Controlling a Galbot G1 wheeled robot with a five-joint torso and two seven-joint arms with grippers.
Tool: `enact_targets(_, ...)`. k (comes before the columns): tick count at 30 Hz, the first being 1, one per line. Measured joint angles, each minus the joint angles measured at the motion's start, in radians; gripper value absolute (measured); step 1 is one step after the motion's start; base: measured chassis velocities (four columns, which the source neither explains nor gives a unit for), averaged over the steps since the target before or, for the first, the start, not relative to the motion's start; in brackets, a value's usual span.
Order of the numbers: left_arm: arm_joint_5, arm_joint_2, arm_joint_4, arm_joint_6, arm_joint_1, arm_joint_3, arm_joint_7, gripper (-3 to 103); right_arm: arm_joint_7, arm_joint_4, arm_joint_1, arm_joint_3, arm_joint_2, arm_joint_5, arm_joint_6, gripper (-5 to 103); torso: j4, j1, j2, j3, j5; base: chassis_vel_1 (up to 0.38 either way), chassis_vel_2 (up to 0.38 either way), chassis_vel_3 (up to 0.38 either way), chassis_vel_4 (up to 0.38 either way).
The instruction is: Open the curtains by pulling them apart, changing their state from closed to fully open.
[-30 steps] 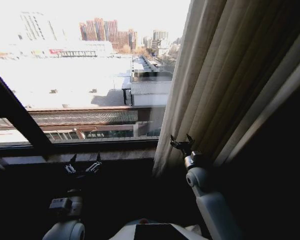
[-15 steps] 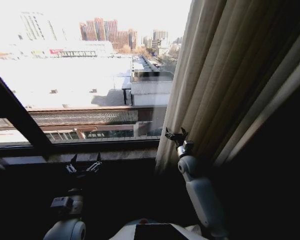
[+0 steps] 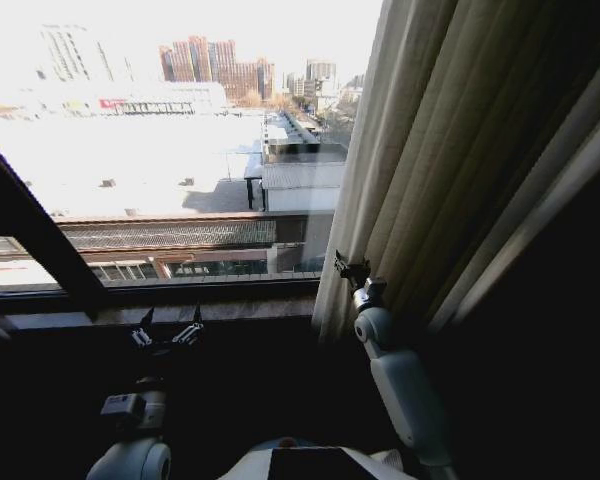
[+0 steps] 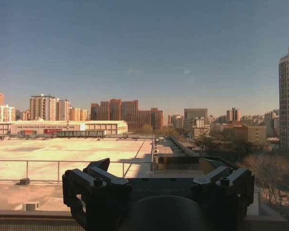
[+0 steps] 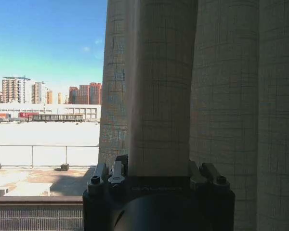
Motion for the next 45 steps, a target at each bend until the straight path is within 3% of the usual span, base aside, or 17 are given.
enact_targets(2, 0.0, 0.0, 0.001, 0.001, -0.002, 0.001, 0.0, 100, 0.0, 0.002, -0.002, 0.001, -0.002, 0.0, 0.0, 51, 0.0, 0.0, 0.0, 0.0, 0.0, 0.0, 0.0, 0.0, 0.0)
enact_targets(6, 0.001, 0.001, 0.002, 0.006, -0.01, 0.002, 0.0, 100, -0.001, 0.015, -0.015, 0.006, -0.015, 0.004, 0.0, 30, -0.0001, 0.0, 0.0, 0.0, 0.0, 0.0, 0.0, 0.0, 0.0)
enact_targets(15, 0.011, -0.004, -0.01, 0.005, 0.005, 0.003, -0.007, 100, -0.011, 0.032, -0.02, 0.009, -0.02, 0.02, 0.007, 2, 0.0, 0.0, 0.0, 0.0, 0.0001, 0.0, 0.0, 0.0, 0.0)
enact_targets(24, 0.015, -0.006, -0.019, 0.002, 0.012, 0.003, -0.009, 100, -0.013, 0.101, -0.021, 0.025, -0.033, 0.045, 0.016, 1, 0.0001, 0.0, 0.0, 0.0, 0.0, 0.0, 0.0, 0.0, 0.0)
enact_targets(34, 0.017, -0.007, -0.031, -0.001, 0.02, 0.004, -0.009, 100, -0.01, 0.255, -0.037, 0.027, -0.081, 0.096, -0.041, 1, 0.0001, 0.0, 0.0, 0.0, 0.0, 0.0, 0.0, 0.0, 0.0)
enact_targets(45, 0.017, -0.008, -0.033, -0.009, 0.027, 0.006, -0.01, 100, -0.011, 0.291, -0.054, 0.056, -0.11, 0.118, -0.083, 1, 0.0, 0.0, 0.0, 0.0, 0.0, 0.0, 0.0, 0.0, 0.0)
